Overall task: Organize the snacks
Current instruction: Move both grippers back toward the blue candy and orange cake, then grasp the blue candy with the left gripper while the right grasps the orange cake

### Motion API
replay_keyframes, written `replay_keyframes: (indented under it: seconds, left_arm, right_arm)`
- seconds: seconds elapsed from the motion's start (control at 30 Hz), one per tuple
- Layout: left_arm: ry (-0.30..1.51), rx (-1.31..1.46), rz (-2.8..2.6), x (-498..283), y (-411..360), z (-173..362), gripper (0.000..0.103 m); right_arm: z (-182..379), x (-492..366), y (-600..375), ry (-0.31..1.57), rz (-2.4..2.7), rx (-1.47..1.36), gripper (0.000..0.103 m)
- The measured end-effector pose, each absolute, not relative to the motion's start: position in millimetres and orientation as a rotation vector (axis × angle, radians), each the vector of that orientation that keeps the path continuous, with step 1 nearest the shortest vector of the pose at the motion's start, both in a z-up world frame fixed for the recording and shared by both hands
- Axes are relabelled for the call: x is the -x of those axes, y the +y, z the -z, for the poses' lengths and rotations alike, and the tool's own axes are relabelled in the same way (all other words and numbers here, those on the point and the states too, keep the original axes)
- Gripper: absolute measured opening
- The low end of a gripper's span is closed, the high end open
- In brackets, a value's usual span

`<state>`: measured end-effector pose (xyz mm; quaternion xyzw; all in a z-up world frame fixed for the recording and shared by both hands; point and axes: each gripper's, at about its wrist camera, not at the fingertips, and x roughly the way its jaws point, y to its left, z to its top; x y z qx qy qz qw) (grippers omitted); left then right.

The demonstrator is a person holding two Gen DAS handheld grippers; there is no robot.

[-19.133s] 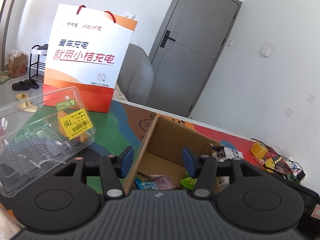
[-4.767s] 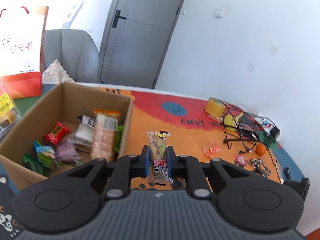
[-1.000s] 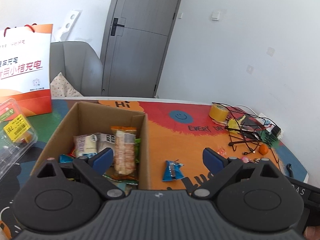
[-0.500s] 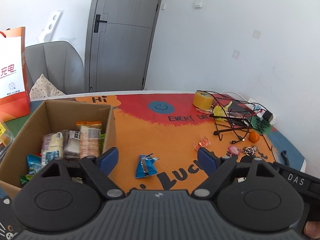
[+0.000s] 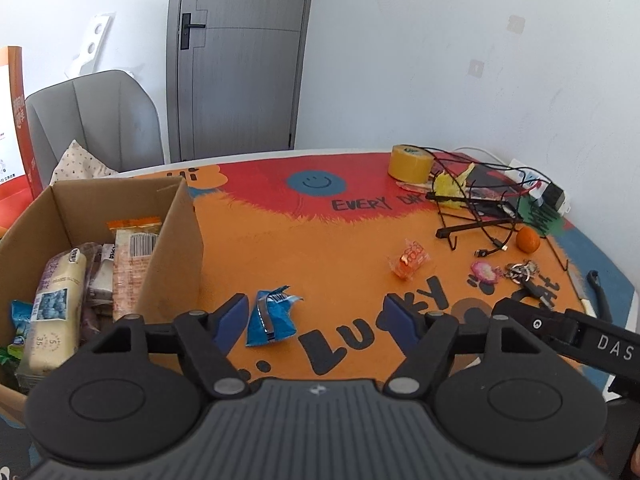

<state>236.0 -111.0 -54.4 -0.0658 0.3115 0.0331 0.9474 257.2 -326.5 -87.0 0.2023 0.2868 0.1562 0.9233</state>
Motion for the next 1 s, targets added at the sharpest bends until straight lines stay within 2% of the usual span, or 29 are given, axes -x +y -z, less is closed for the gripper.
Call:
replay_keyframes:
  seconds: [0.67, 0.77, 0.8, 1.0]
  left_arm:
    - [0.726, 0.109, -0.229, -286.0, -108.1, 102.4, 0.058]
    - [0.727, 0.121, -0.238, -288.7, -104.7, 108.7, 0.045]
    - [0.728, 0.121, -0.243, -289.6, -103.7, 110.6, 0.038]
    - [0.705, 0.152, -0.237, -291.9, -97.2, 111.5, 0.032]
  right_arm:
    - [115.0, -292.3, -326.5, 0.642, -0.356, -0.479, 0.078]
    - [117.7, -298.1, -323.8, 0.652, -0.360, -0.484, 0.076]
    - [118.3, -300.5, -322.3, 0.655, -0.361, -0.484, 0.076]
    - [118.0, -316.2, -312.0, 0.673, -0.347, -0.470, 0.073]
